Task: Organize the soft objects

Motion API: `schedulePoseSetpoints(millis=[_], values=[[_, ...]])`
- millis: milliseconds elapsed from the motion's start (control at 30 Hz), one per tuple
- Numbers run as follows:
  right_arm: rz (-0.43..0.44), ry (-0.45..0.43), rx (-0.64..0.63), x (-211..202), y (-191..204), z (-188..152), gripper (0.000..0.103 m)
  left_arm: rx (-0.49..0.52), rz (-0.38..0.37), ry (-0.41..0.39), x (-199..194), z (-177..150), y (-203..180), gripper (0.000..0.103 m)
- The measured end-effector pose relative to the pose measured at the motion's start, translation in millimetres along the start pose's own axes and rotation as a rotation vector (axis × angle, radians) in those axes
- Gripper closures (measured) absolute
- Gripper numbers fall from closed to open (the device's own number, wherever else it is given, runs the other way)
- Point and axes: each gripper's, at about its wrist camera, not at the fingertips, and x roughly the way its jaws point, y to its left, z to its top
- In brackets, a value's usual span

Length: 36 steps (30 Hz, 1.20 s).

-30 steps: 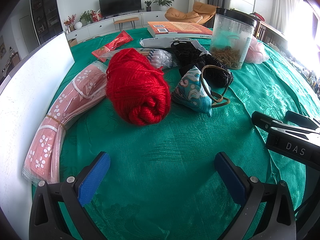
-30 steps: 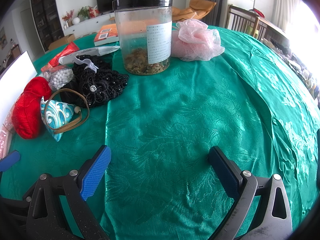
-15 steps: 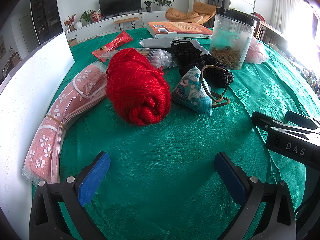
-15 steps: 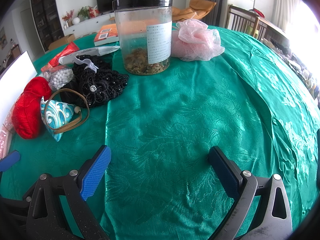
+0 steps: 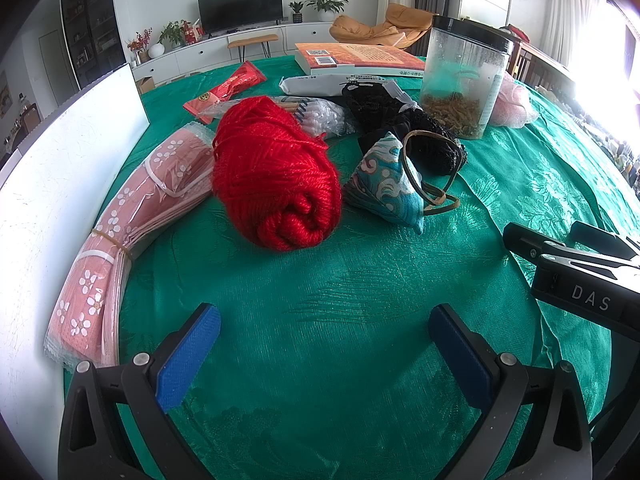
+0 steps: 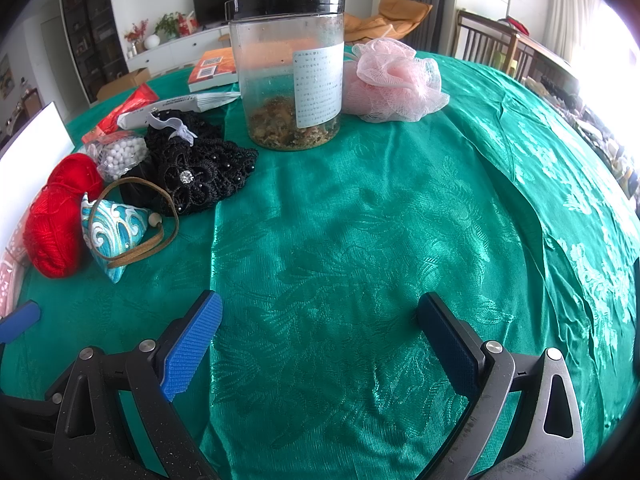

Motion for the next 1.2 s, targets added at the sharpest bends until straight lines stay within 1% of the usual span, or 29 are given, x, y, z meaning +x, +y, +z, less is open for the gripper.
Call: schedulePoseSetpoints(millis=[333,400,467,567,667,767,867,967,1000,1100,1200], values=[[0.0,0.0,0.0,0.0,-0.2,0.2,0.004,0.009,-0.006,0.002,-0.8,-0.8,0.1,0.0],[0.0,0.0,0.0,0.0,0.1,0.0,0.004,0.031,-0.021,0.012,-3.2,-2.6,1.8,0.0],[0.0,0.0,0.0,0.0,-0.1,0.2,0.004,0.045,-0.039,0.042,-7.3,-5.9,5.3,0.0],[0.0,0.0,0.0,0.0,0.3,-0.2,0.004,0.02,-0.107,0.065,-21.0,-12.8,20.3,0.0],[0.0,0.0,0.0,0.0,-0.1,0.2,0.004,-0.041,-0.158,0.044,-39.8,-10.7,43.1,0.0],[0.0,0.0,0.0,0.0,0.3,-0.3,0.004,-0.107,-0.206,0.002,-58.5,3.8,64.3,0.0],[0.0,0.0,0.0,0.0,0.3,-0.3,0.004,-0.139,-0.251,-0.019,-63.6,30.5,70.3,0.0],[0.0,0.0,0.0,0.0,-0.1,0.1,0.004,-0.122,-0.23,-0.014,-47.7,58.5,60.9,0.0],[0.0,0.0,0.0,0.0,0.2,-0.1,0.004,-0.12,-0.211,-0.004,-39.1,68.1,58.3,0.0],[0.0,0.0,0.0,0.0,0.2,-0.2,0.004,-0.121,-0.146,0.014,-17.8,81.7,51.8,0.001],[0.0,0.0,0.0,0.0,0.3,-0.2,0.004,-0.107,-0.096,0.014,-9.1,85.5,46.9,0.001]])
